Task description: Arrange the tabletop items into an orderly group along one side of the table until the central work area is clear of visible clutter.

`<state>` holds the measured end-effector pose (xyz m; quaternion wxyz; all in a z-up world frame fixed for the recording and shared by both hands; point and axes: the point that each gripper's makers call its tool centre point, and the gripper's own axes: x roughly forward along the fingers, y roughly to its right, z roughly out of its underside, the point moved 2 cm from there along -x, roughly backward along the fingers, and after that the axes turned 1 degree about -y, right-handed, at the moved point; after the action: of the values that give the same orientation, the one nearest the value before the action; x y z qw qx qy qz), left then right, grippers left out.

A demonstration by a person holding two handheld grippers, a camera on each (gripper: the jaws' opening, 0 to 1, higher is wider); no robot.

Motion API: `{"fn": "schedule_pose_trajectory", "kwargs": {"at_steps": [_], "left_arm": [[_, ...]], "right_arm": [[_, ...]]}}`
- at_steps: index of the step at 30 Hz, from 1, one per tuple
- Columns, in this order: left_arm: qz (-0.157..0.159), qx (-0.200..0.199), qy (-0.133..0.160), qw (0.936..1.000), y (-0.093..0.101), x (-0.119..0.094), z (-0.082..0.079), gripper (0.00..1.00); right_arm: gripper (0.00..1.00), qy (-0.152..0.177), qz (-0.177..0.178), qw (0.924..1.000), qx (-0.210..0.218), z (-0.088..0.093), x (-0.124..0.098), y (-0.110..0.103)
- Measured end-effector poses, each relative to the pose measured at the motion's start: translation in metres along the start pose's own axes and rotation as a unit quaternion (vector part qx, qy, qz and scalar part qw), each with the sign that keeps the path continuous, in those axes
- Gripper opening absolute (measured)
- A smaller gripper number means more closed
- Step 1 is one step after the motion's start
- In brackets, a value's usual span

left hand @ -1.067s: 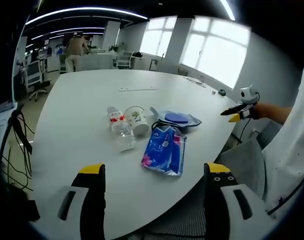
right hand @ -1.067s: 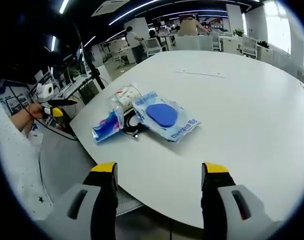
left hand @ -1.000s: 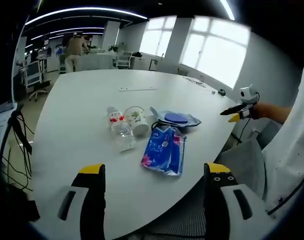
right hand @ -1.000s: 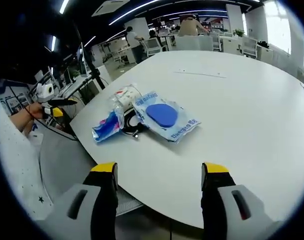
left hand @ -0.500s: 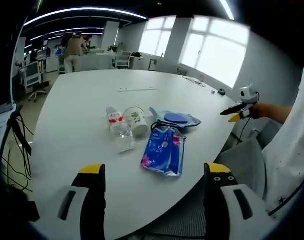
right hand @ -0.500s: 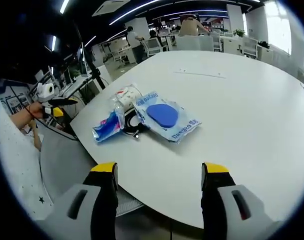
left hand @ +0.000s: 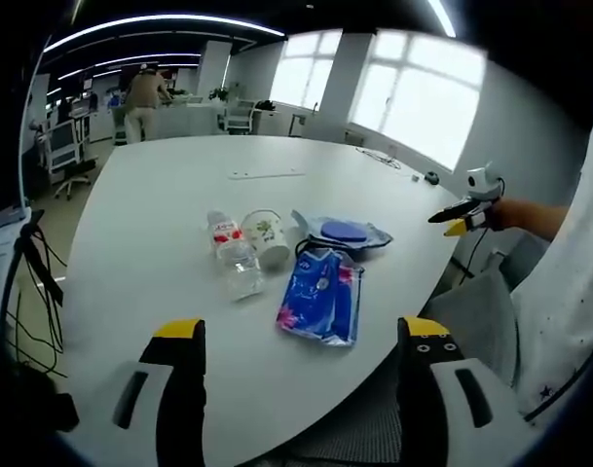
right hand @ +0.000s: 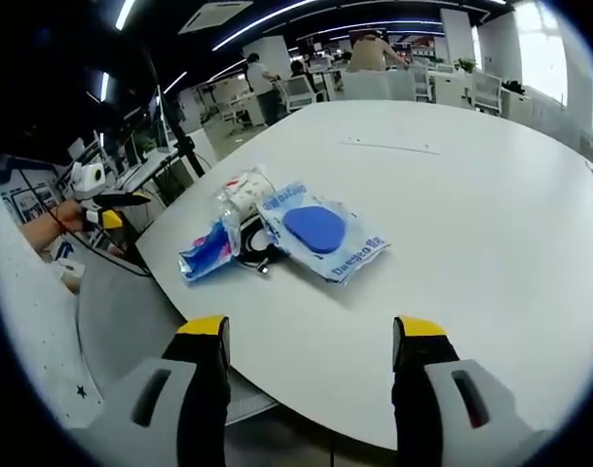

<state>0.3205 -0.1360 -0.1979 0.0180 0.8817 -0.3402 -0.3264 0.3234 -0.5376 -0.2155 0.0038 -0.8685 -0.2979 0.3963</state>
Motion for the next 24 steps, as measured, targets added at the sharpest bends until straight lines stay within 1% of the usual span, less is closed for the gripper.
{"fn": "schedule_pose_trajectory", "kwargs": {"at_steps": [5, 24], "left_arm": [[0.001, 0.006, 0.001, 1.0, 0.0, 0.002, -0.005, 0.83], [0.015, 0.021, -0.006, 0.9996, 0.004, 0.016, -0.019, 0.82]], "right_arm": [[0.67, 0.006, -0.002, 1.0, 0.001, -0.003, 0.002, 0.0], [0.66, 0.012, 0.0, 0.9999, 0.011, -0.004, 0.005, 0.0]]}}
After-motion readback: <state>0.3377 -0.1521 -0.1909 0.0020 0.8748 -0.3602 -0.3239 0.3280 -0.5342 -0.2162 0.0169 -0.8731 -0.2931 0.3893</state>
